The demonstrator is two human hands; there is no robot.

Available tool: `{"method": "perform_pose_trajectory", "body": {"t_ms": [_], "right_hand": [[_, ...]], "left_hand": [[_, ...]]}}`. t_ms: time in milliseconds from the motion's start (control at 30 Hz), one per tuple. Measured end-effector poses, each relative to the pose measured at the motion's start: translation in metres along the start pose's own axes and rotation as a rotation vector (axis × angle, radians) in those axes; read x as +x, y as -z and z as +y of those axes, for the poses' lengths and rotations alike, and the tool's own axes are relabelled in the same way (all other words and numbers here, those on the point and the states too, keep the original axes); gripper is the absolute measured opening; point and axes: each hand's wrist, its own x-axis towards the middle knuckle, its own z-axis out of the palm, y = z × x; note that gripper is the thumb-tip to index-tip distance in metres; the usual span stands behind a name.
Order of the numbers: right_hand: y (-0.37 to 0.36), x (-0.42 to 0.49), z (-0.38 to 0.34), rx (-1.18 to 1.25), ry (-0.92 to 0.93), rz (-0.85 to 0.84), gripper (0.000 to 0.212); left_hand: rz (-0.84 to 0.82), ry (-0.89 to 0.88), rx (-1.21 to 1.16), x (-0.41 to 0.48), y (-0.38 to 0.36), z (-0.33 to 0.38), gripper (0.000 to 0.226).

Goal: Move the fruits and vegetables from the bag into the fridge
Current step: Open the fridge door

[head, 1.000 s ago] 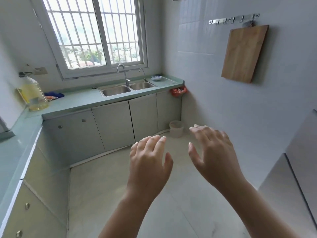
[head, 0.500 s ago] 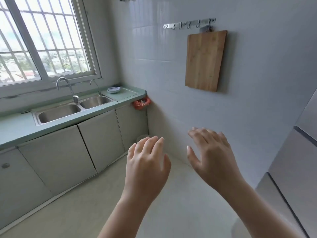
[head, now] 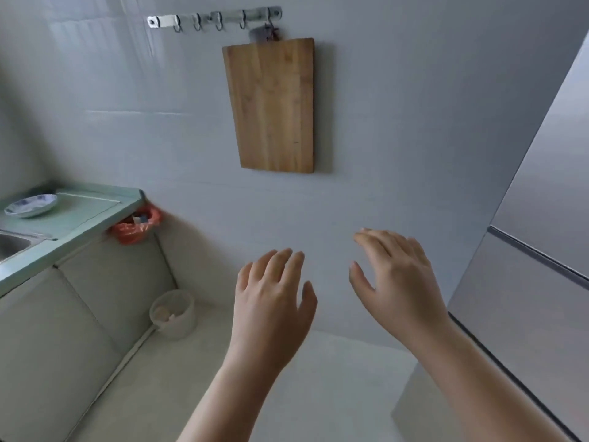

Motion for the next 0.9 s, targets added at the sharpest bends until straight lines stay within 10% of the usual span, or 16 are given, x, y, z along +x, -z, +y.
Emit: {"method": "perform_pose_trajectory", "body": {"t_ms": [900], "right_hand": [[-0.013,0.133,0.224,-0.752,-0.374,0.073,0.041]], "left_hand": [[-0.051,-0.677,-0.601,0.285,-0.235,0.126,0.042]]}}
